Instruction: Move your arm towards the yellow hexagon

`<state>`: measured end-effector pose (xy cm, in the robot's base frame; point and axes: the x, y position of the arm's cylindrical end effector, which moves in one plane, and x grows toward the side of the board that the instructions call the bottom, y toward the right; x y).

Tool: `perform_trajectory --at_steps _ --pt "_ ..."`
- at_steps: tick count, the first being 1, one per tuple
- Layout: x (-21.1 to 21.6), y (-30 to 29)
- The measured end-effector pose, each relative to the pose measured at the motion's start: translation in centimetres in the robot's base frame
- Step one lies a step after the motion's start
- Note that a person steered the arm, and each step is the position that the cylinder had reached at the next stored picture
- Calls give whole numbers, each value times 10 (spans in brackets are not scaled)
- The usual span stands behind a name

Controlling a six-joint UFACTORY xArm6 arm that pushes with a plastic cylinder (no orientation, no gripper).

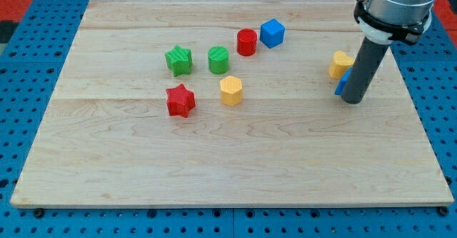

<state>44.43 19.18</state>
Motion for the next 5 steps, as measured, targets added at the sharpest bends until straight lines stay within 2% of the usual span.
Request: perform_trajectory --at_steps 2,3,4,5 --pt "-8 0" --pt "2 -8" --pt "31 -50" --pt "38 -121"
